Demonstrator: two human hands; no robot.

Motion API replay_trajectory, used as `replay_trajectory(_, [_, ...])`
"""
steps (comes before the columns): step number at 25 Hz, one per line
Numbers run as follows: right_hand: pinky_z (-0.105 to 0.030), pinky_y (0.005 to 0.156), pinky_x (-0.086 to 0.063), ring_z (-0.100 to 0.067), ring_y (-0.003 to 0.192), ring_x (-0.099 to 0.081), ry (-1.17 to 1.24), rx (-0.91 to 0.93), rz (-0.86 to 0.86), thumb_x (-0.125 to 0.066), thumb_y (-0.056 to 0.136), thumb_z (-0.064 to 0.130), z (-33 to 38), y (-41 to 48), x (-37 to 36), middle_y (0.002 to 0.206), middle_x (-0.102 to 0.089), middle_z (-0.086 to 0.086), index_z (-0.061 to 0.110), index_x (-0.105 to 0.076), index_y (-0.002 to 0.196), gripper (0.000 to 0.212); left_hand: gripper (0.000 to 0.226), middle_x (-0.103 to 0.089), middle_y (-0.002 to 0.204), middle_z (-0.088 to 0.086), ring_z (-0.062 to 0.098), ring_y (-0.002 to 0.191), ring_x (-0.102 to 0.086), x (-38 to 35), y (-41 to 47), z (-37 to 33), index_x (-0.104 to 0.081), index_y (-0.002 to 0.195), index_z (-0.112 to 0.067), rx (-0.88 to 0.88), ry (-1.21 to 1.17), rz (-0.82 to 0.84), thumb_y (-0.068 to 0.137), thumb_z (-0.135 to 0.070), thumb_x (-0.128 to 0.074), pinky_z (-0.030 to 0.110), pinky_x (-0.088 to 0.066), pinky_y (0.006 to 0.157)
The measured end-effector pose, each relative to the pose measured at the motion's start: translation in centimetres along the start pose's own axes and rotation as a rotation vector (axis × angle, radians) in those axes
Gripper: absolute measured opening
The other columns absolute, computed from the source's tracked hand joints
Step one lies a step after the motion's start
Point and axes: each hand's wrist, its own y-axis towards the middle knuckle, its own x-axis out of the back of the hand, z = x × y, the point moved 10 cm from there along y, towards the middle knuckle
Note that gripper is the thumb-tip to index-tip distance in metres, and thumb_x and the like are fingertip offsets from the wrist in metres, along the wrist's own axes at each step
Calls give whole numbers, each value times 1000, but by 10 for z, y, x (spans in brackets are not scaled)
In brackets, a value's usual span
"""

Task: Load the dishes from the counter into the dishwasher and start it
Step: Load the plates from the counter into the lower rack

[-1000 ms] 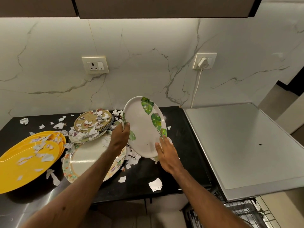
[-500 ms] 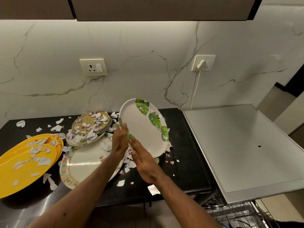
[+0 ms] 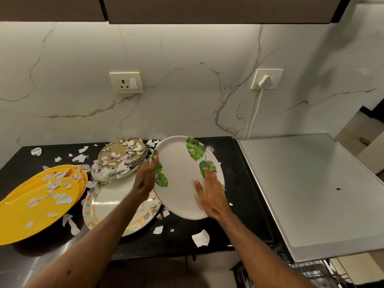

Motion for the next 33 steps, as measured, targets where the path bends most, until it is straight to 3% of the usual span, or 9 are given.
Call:
replay_trajectory(5, [-37,131,2,-1,158,12,-24,396,-6,-22,113,46,120,21,-3,174,7,14,33,4,167,61,55,-78,99,6,23,92,-76,-38,-13,-13,-75,108,-21,-18,43,104,106,-59,-35,46,-63,83])
replay_trajectory(11, [-43,130,2,-12,160,8,7,61,-301,-13,106,66,68,77,47,175,7,11,35,8,166,70,49,-76,82,7,19,74,-75,-39,-25,-41,-72,90,-11,-110,66,35,110,-42,-41,34,-62,68])
replay_trajectory(17, [-49,131,0,-15,160,9,35,-119,-190,-13,107,64,-24,46,28,175,9,6,30,5,166,70,43,-72,85,4,15,75,-69,-18,-24,-72,-66,91,-8,-269,41,-170,111,-36,-40,25,-59,61])
replay_trajectory(19, [-56,128,-17,-22,161,-1,93,-168,-234,-20,106,67,-39,27,27,171,22,10,33,10,165,74,41,-72,86,1,10,72,-70,-11,-19,-69,-65,93,-8,-252,7,-244,111,-35,-39,18,-56,57])
replay_trajectory(21, [-48,118,-34,-19,156,-15,261,-230,-385,-32,106,64,-50,5,46,169,25,13,34,8,166,78,39,-72,88,1,9,73,-71,-8,-15,-62,-64,99,-10,-206,-47,-290,111,-37,-39,19,-56,56])
replay_trajectory(23, [-38,112,-34,-14,152,-27,468,-261,-467,-41,106,60,-60,-7,63,174,-9,1,32,-12,167,73,40,-74,91,1,15,79,-73,-15,-13,-58,-65,101,-12,-155,-92,-308,111,-41,-39,24,-56,59])
replay_trajectory(26, [-41,91,-62,-16,114,-70,833,-319,-401,-45,102,68,-76,-16,77,130,-68,1,32,-54,143,56,37,-74,94,1,17,84,-71,-46,-18,-46,-65,91,-27,-67,-144,-253,110,-45,-38,33,-58,68])
replay_trajectory(29, [-33,67,-62,-20,100,-71,804,-391,-538,-52,106,42,-105,-43,107,111,-72,0,25,-62,128,30,45,-78,99,6,26,90,-76,-92,-29,-26,-69,101,-25,61,-201,-113,106,-57,-38,44,-62,77])
replay_trajectory(33, [-50,81,-64,-22,103,-72,758,-456,-671,-53,102,39,-168,-100,139,113,-72,1,28,-61,125,27,50,-79,96,4,21,84,-78,-157,-47,-3,-72,110,-16,133,-52,85,105,-56,-43,43,-64,73])
